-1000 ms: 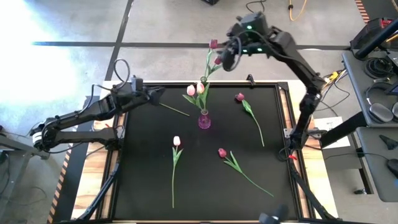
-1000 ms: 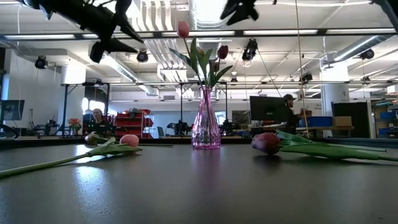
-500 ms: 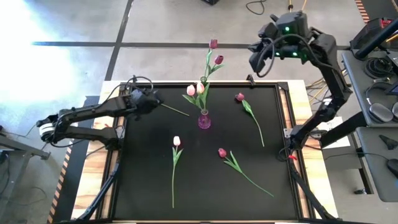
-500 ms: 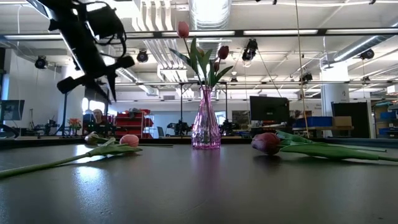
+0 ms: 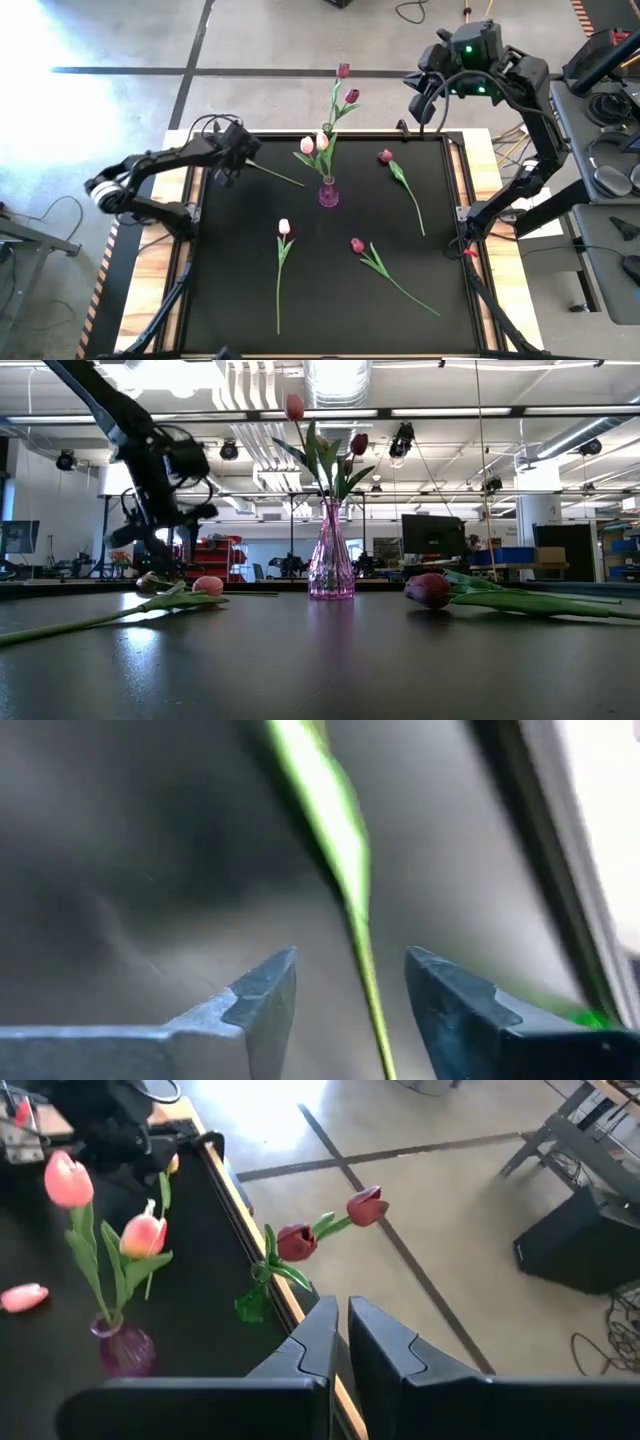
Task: Sort flowers into vase by color
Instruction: Put the top pink tulip into the purple vase
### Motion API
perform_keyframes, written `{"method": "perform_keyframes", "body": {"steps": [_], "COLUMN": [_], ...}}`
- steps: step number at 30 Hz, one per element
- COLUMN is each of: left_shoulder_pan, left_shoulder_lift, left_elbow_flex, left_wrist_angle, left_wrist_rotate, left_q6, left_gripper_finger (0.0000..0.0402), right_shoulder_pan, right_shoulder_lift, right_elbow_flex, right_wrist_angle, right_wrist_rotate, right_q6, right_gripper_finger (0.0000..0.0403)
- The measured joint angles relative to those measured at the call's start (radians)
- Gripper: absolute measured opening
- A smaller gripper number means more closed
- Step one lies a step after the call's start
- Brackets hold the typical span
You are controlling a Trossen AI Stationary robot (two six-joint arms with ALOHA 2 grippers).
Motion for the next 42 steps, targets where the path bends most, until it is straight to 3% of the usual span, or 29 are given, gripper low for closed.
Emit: {"method": "perform_keyframes", "body": {"steps": [11,17,27,39,42], "left_shoulder_pan": [0.089,0.148,0.149,0.149,0.153], "left_shoulder_lift": [0.22,0.345,0.418,0.422,0.422], "left_elbow_flex": [0.157,0.278,0.484,0.43,0.41], "left_wrist_angle": [-0.018,-0.121,-0.432,-0.434,-0.364], "left_wrist_rotate": [0.003,0.1,0.119,0.123,0.115], "left_q6": [-0.022,-0.005,0.046,0.037,0.041], "left_gripper_finger": [0.0185,0.0185,0.0185,0.0185,0.0185], "right_shoulder_pan": [0.0,-0.001,-0.005,-0.007,-0.007], "right_shoulder_lift": [-0.035,-0.054,-0.061,-0.06,-0.06], "right_elbow_flex": [0.0,0.0,0.0,-0.002,-0.002], "right_wrist_angle": [-0.01,-0.011,-0.014,-0.006,-0.006], "right_wrist_rotate": [-0.002,-0.001,0.0,0.0,0.0], "right_q6": [-0.014,-0.014,-0.031,-0.041,-0.04], "right_gripper_finger": [0.0022,0.0022,0.0022,0.0022,0.0022]}}
